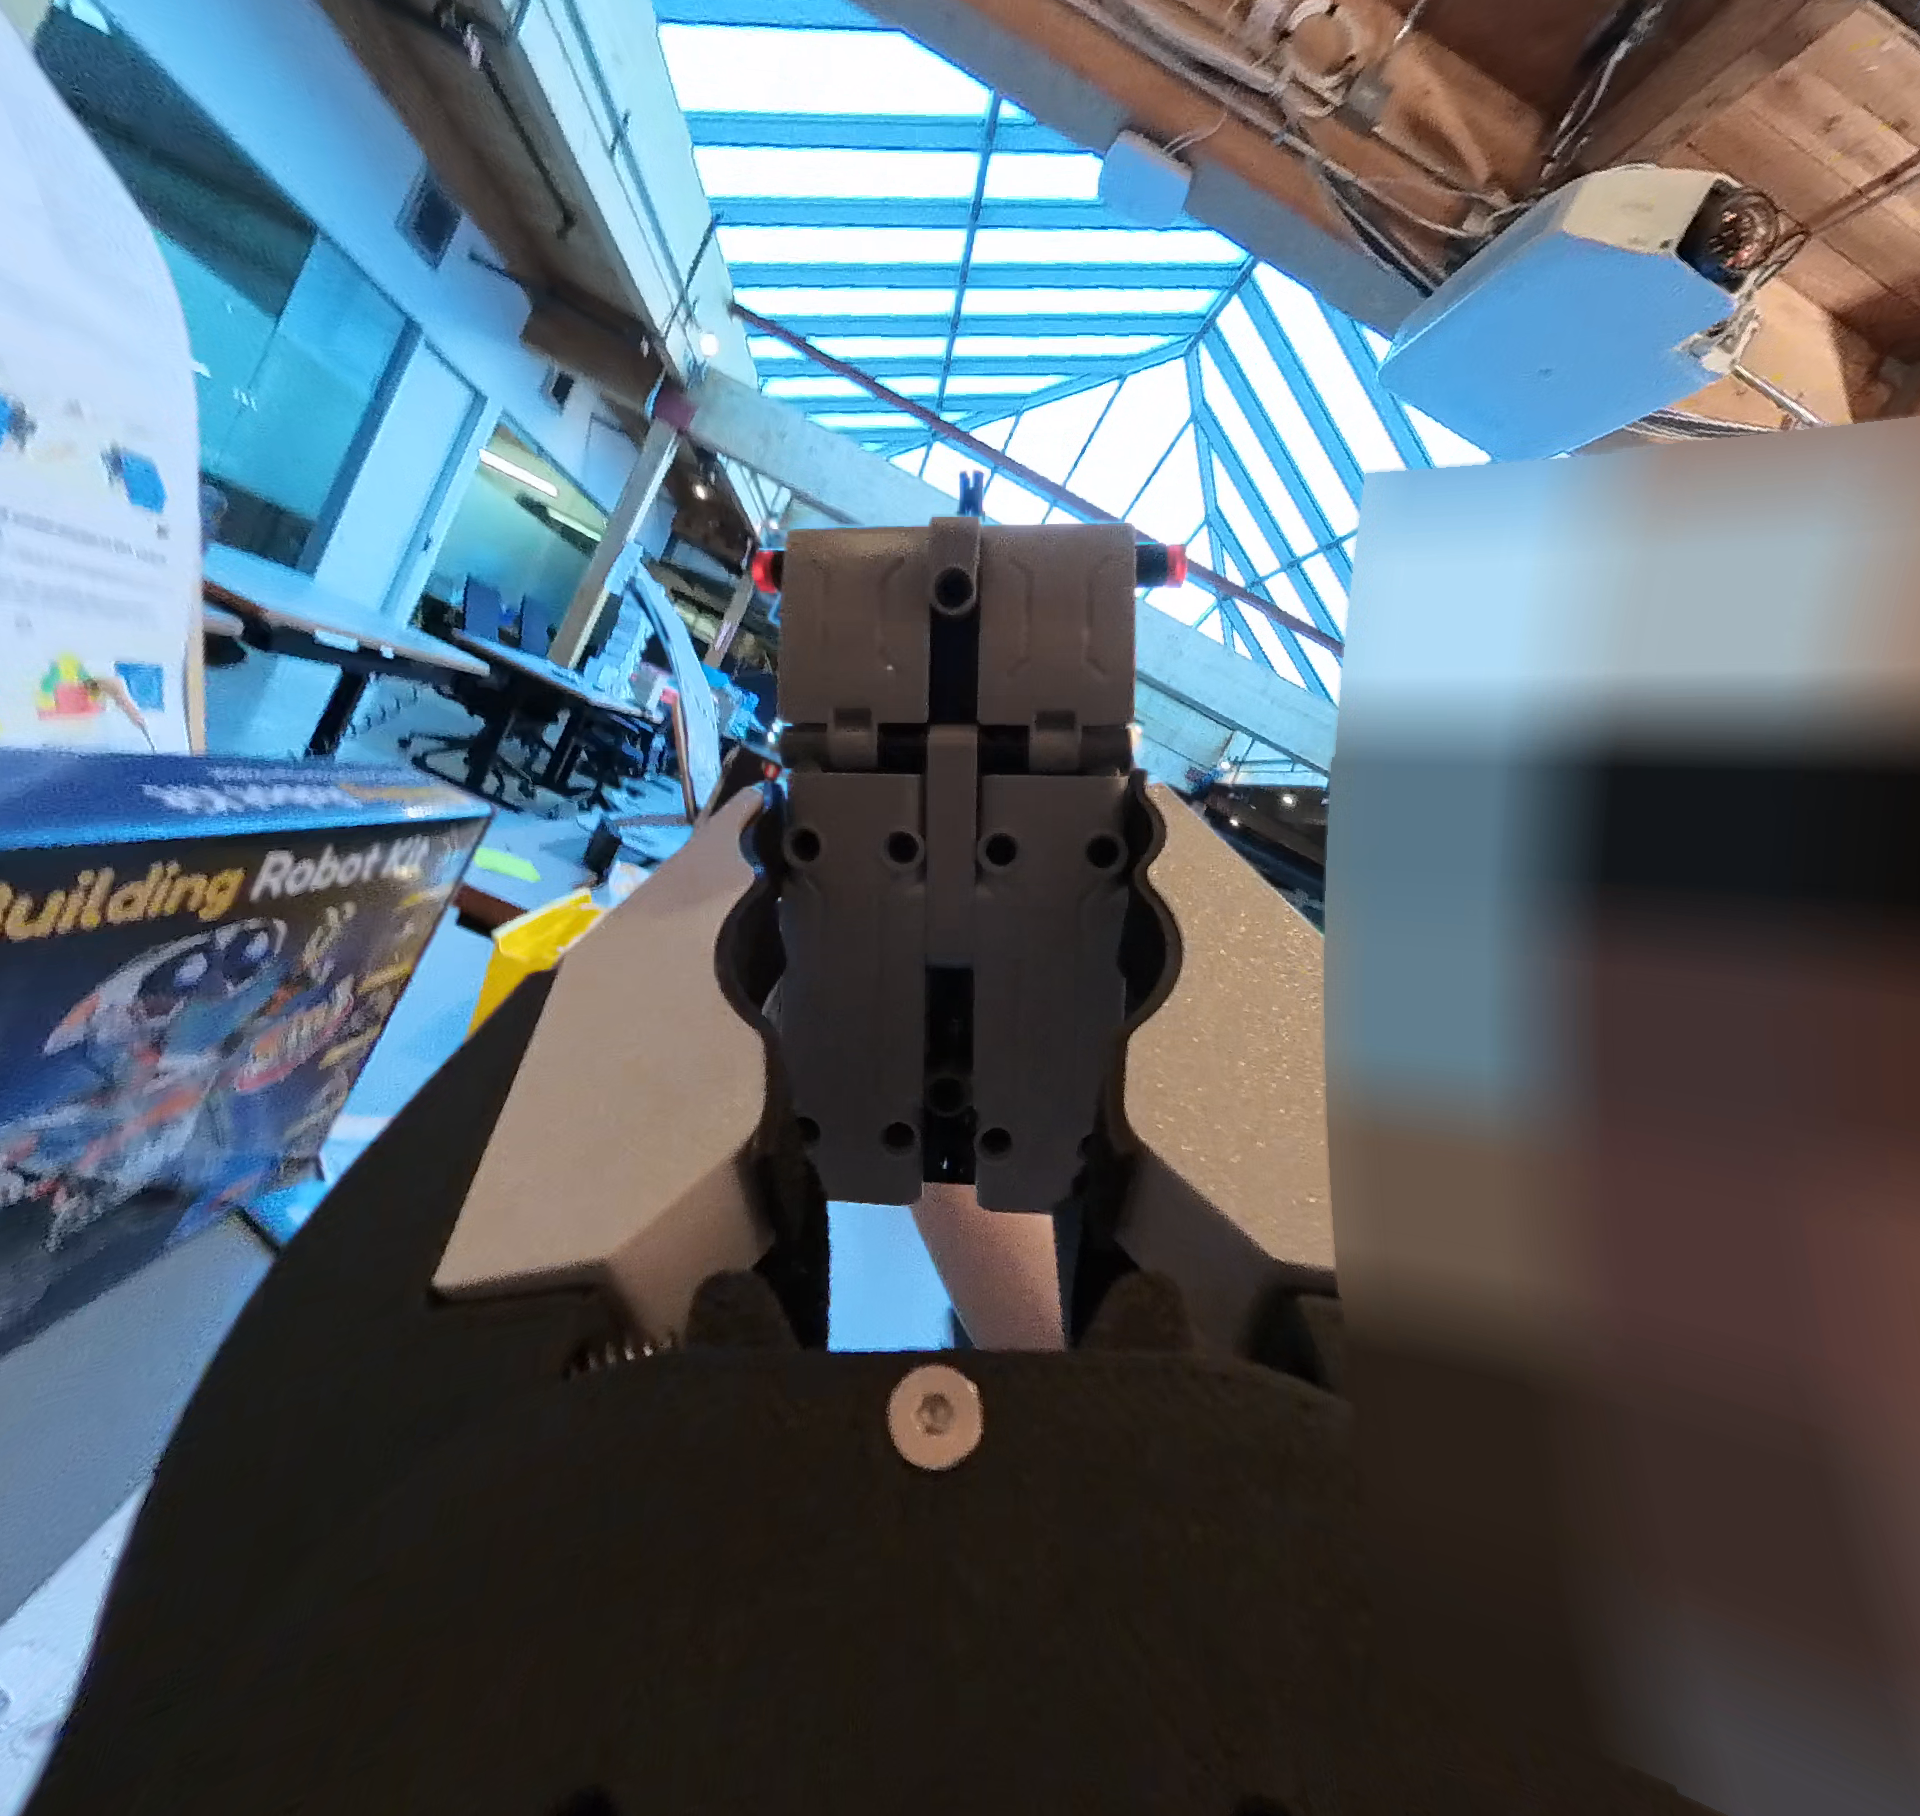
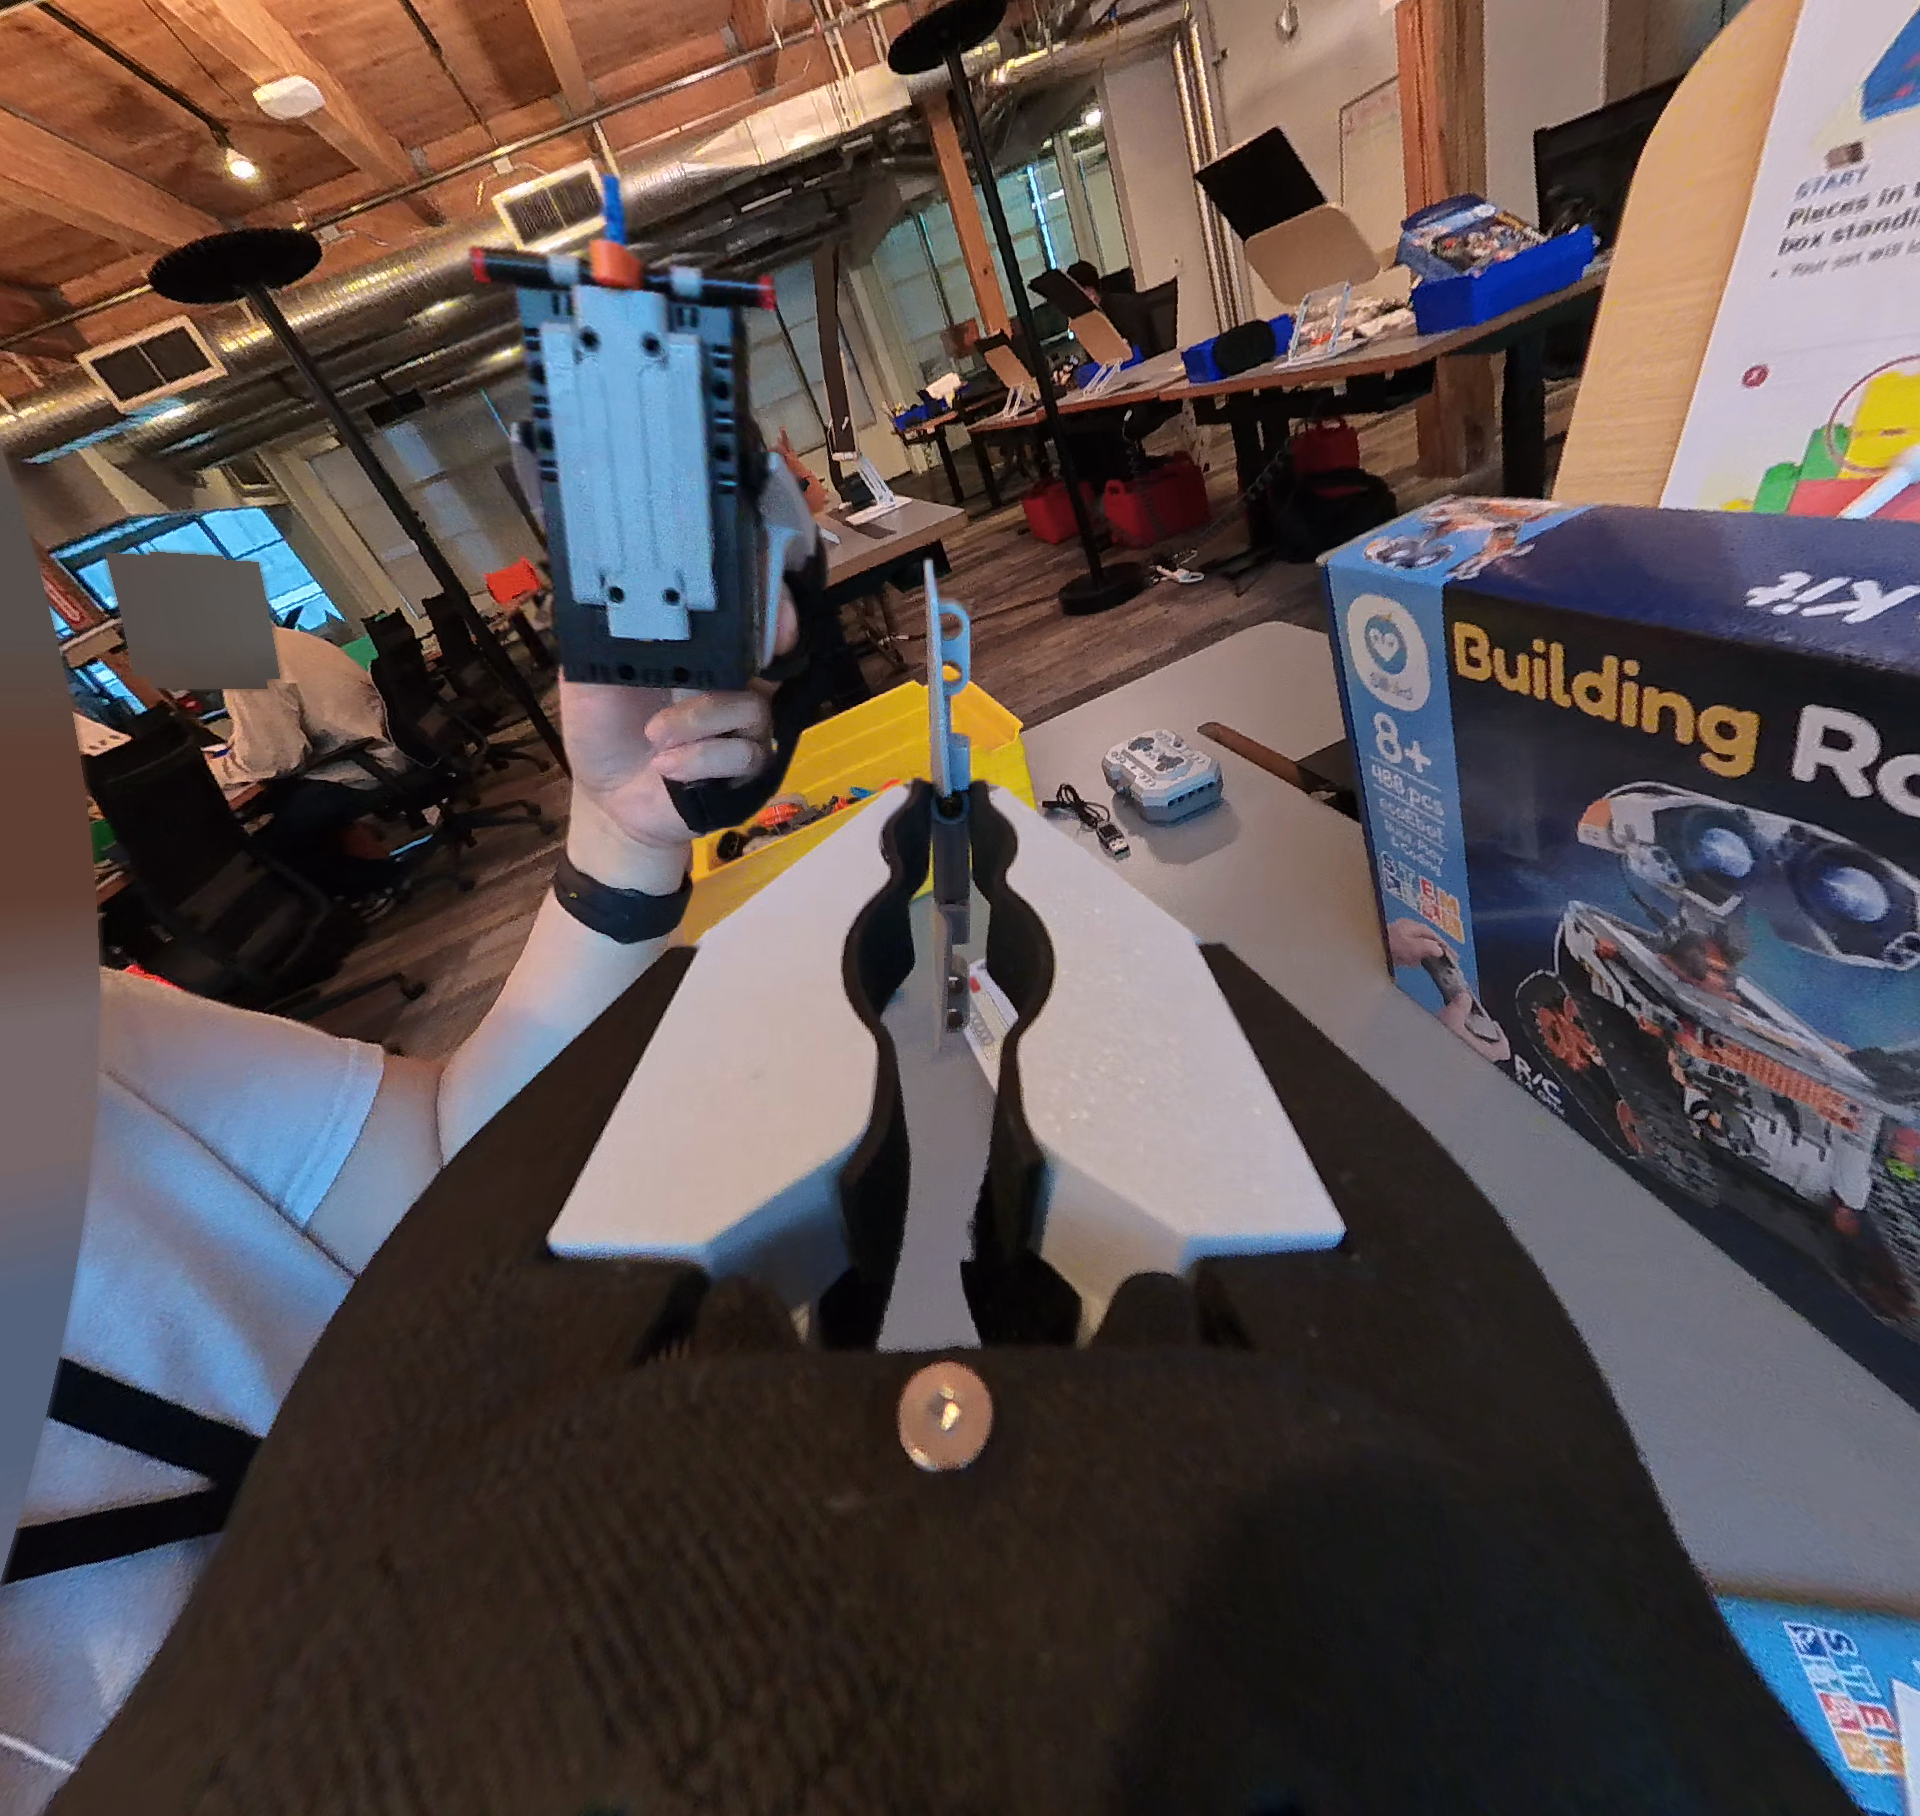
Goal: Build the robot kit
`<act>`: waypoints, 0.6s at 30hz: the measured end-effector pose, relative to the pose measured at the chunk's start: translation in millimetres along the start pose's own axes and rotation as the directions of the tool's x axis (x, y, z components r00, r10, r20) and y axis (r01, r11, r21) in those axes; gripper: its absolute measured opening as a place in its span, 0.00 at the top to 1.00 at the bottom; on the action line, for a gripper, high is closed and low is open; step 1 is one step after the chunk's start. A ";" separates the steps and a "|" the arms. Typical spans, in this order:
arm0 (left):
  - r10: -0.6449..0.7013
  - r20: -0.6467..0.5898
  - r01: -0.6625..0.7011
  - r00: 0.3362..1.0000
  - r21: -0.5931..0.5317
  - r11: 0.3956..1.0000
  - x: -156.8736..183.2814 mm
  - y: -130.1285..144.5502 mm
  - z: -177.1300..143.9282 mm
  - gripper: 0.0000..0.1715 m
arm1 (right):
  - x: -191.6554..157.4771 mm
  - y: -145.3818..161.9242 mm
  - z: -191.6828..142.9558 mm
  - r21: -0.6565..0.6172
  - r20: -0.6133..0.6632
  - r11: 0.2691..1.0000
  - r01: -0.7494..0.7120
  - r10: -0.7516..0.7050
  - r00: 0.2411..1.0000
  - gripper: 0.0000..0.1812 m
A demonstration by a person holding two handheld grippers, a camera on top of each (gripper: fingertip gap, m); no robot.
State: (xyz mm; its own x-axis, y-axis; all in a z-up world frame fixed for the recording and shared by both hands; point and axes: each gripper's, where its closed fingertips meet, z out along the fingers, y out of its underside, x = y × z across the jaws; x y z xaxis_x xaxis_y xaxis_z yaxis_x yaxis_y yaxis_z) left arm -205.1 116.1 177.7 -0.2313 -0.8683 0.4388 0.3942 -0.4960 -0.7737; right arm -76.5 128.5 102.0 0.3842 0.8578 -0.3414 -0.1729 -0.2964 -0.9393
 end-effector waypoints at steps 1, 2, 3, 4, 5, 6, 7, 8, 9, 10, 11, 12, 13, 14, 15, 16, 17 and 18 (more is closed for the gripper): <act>-0.024 0.000 0.024 1.000 -0.012 1.000 -6.9 4.8 2.0 0.61 | 1.0 2.3 1.7 -0.007 -0.001 1.000 -0.002 0.002 1.000 0.97; -0.047 0.003 0.047 0.999 -0.015 0.999 -13.8 8.3 3.6 0.63 | 1.7 3.7 3.0 -0.012 0.000 1.000 -0.005 0.005 1.000 0.97; -0.067 0.008 0.067 0.998 -0.019 0.998 -20.3 11.6 4.6 0.63 | 2.1 4.8 3.9 -0.015 0.002 1.000 -0.009 0.009 1.000 0.97; -0.082 0.012 0.082 0.997 -0.026 0.996 -26.0 15.2 5.3 0.63 | 2.6 5.6 4.5 -0.017 0.002 1.000 -0.012 0.012 1.000 0.97; -0.096 0.017 0.097 0.995 -0.035 0.995 -31.2 18.8 5.7 0.63 | 2.7 6.2 4.8 -0.018 0.003 1.000 -0.014 0.014 1.000 0.97; -0.109 0.023 0.110 0.994 -0.041 0.993 -35.8 21.7 5.9 0.63 | 2.5 6.6 5.0 -0.019 0.004 1.000 -0.015 0.015 1.000 0.97; -0.118 0.028 0.120 0.993 -0.042 0.992 -39.6 23.9 6.0 0.63 | 2.1 6.6 5.2 -0.018 0.004 1.000 -0.016 0.016 1.000 0.97; -0.127 0.031 0.128 0.991 -0.043 0.991 -42.4 25.5 6.1 0.63 | 1.4 6.5 5.2 -0.018 0.005 1.000 -0.015 0.015 1.000 0.97; -0.134 0.030 0.135 0.991 -0.043 0.990 -44.1 26.9 6.2 0.63 | 0.6 6.3 5.1 -0.018 0.006 1.000 -0.013 0.014 1.000 0.97; -0.141 0.029 0.142 0.990 -0.044 0.989 -45.2 28.0 6.3 0.63 | -0.3 6.2 5.1 -0.019 0.006 1.000 -0.011 0.011 1.000 0.97; -0.145 0.028 0.147 0.989 -0.045 0.988 -45.9 28.8 6.3 0.63 | -0.9 6.0 5.0 -0.020 0.005 1.000 -0.008 0.008 1.000 0.98; -0.146 0.030 0.147 0.989 -0.049 0.988 -46.3 29.8 6.3 0.63 | -1.4 5.8 4.8 -0.021 0.005 1.000 -0.006 0.006 1.000 0.98; -0.143 0.035 0.145 0.989 -0.052 0.988 -47.0 30.6 5.9 0.63 | -2.2 5.8 4.7 -0.022 0.007 1.000 -0.006 0.007 1.000 0.98; -0.140 0.043 0.142 0.989 -0.054 0.988 -47.8 31.2 5.3 0.63 | -2.9 6.0 4.9 -0.023 0.009 1.000 -0.009 0.009 1.000 0.97; -0.137 0.050 0.140 0.989 -0.057 0.988 -48.6 31.8 4.5 0.63 | -3.3 6.5 5.1 -0.026 0.010 1.000 -0.011 0.011 1.000 0.97; -0.134 0.055 0.137 0.989 -0.057 0.989 -48.9 32.0 3.5 0.63 | -3.1 7.2 5.3 -0.029 0.009 1.000 -0.011 0.011 1.000 0.97; -0.131 0.059 0.134 0.990 -0.053 0.990 -49.0 31.4 1.9 0.63 | -2.4 8.0 5.4 -0.033 0.005 0.999 -0.012 0.013 1.000 0.97; -0.129 0.060 0.131 0.990 -0.047 0.990 -48.5 30.6 -0.2 0.63 | -1.8 8.9 5.4 -0.037 0.004 0.999 -0.016 0.016 1.000 0.97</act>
State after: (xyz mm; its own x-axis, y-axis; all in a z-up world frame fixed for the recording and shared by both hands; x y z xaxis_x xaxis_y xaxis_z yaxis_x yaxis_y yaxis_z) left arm -182.0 143.0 132.7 -0.2259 -0.7961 0.5615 0.3186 -0.6051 -0.7297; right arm -83.6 126.6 94.4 0.3780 0.8546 -0.3561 -0.1449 -0.3253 -0.9345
